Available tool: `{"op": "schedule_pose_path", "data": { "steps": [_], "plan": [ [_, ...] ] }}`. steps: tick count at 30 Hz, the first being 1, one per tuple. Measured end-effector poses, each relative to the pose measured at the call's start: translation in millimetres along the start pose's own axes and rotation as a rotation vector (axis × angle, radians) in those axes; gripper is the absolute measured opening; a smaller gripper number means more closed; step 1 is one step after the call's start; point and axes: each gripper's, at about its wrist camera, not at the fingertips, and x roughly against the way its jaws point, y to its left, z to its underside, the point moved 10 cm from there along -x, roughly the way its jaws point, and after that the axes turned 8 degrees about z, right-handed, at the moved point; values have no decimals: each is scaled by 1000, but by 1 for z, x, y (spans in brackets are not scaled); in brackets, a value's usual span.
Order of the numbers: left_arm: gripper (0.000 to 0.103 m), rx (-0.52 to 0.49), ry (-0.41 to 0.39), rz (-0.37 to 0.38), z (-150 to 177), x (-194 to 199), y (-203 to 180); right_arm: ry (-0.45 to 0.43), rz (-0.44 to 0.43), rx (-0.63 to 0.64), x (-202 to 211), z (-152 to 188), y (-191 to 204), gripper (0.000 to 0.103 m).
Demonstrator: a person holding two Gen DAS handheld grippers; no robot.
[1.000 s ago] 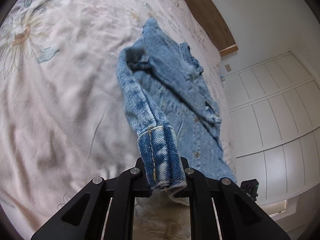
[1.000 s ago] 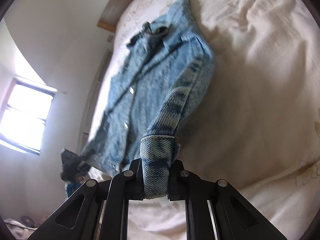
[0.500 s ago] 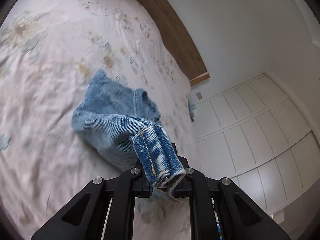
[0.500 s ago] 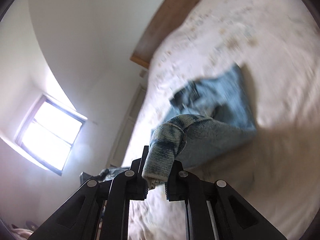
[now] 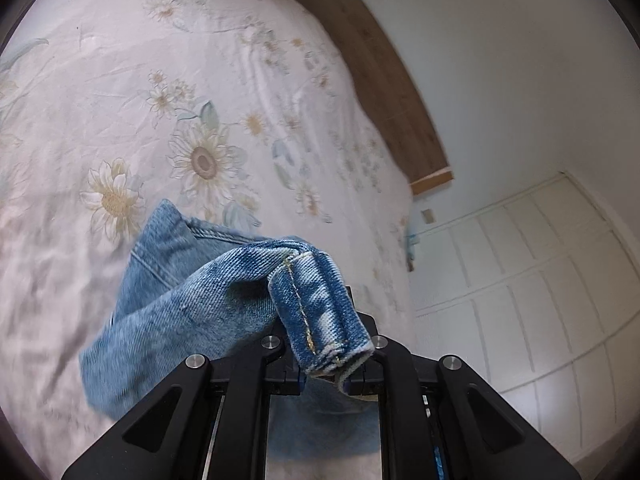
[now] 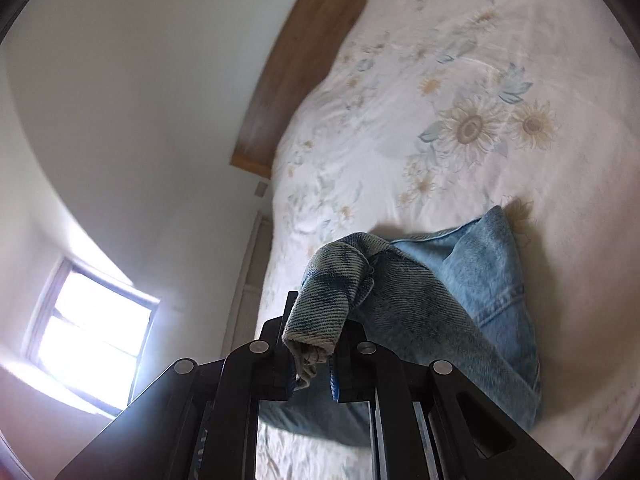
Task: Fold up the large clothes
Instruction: 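Lift the hem with both tools and fold it over toward the collar, then open both tools to release the hem onto the collar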
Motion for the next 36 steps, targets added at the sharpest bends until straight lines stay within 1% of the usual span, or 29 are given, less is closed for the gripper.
{"op": "schedule_pose_path", "data": {
  "steps": [3, 5, 7, 9, 11, 13, 15, 16, 17, 19, 21, 22, 24, 26, 30, 32, 33, 34, 35, 36],
  "plan": [
    [10, 9, 33, -79, -14, -37, 35, 15, 77, -29, -40, -16, -27, 12],
    [10, 13, 57, -114, -17, -58, 57, 30, 117, -48, -60, -21, -43, 12],
    [10, 22, 74, -147, -15, -75, 76, 45, 173, -78, -83, -26, -67, 12],
    [12, 41, 93, -175, -13, -88, 95, 52, 202, -119, -99, -29, -86, 14],
    [17, 107, 102, -172, -9, -96, 117, 59, 223, -140, -109, -30, -99, 16],
    [31, 166, 100, -140, -7, -97, 131, 66, 245, -172, -120, -29, -114, 20],
    [35, 184, 87, -101, -10, -95, 136, 69, 234, -199, -127, -27, -122, 35],
    [38, 194, 82, -78, -11, -92, 137, 65, 227, -204, -128, -28, -123, 36],
    [39, 203, 76, -53, -11, -90, 136, 62, 222, -209, -130, -29, -124, 39],
    [49, 197, 68, -19, -12, -84, 129, 60, 218, -218, -130, -30, -124, 42],
    [53, 168, 59, -13, -16, -75, 121, 66, 214, -216, -130, -31, -121, 46],
    [53, 154, 55, -23, -19, -69, 117, 67, 217, -217, -129, -32, -120, 46],
    [53, 143, 41, -40, -28, -56, 111, 56, 216, -227, -123, -36, -115, 55],
    [53, 116, 28, -60, -35, -37, 98, 51, 223, -248, -110, -41, -110, 61],
    [53, 3, 30, -126, -37, -1, 62, 30, 231, -232, -79, -49, -91, 61],
    [53, -42, 31, -155, -34, 13, 45, 26, 240, -187, -61, -49, -75, 61],
    [53, -59, 31, -172, -33, 10, 35, 28, 245, -160, -54, -47, -66, 61],
    [54, -85, 29, -190, -31, 16, 28, 35, 251, -116, -46, -45, -52, 61],
    [55, -112, 28, -204, -29, 19, 19, 40, 254, -92, -42, -41, -44, 61],
    [59, -149, 30, -222, -24, 25, 12, 49, 256, -53, -35, -35, -33, 61]
  ]
}}
